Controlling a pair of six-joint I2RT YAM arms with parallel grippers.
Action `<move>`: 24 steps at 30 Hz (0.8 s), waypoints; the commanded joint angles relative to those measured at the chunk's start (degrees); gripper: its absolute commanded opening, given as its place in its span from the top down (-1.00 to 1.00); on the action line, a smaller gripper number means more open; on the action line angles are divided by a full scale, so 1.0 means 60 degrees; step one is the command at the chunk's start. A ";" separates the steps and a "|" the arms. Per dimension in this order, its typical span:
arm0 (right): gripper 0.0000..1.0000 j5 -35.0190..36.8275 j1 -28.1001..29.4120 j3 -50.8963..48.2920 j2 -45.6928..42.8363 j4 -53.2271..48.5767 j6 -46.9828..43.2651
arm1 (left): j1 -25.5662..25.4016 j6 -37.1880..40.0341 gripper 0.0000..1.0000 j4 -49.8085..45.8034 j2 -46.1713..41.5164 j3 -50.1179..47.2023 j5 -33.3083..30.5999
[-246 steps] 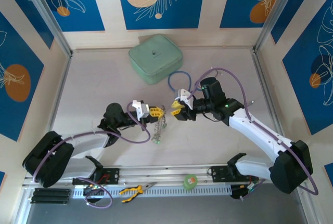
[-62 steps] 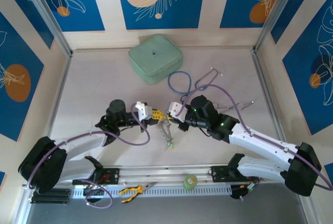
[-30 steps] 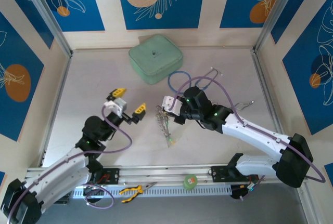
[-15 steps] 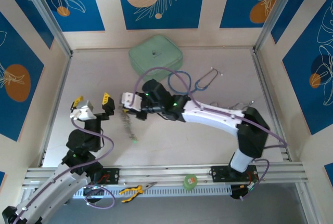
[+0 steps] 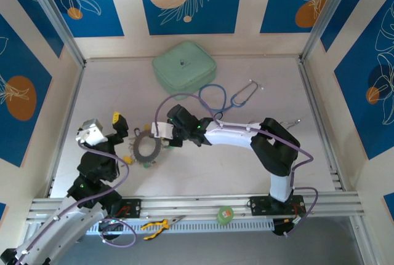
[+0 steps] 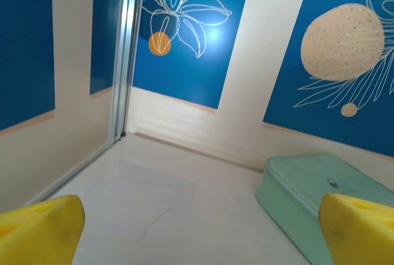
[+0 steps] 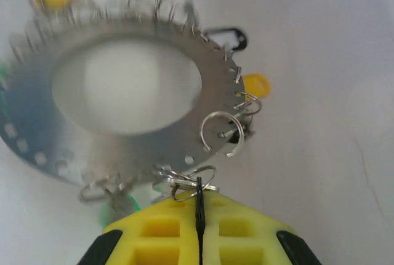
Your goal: Put the keys on the keyring
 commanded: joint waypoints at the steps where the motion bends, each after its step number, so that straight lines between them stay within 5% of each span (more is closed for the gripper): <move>1: 1.00 0.1027 -0.0148 -0.0393 -0.0728 -0.1012 -0.1521 | -0.0005 -0.0331 -0.93 -0.0048 0.0234 -0.0119 -0.0121; 24: 0.95 0.2927 -0.1247 -0.2448 -0.1878 -0.3128 -0.2469 | 0.0017 0.0113 -0.93 0.0764 0.1877 -0.0190 0.0137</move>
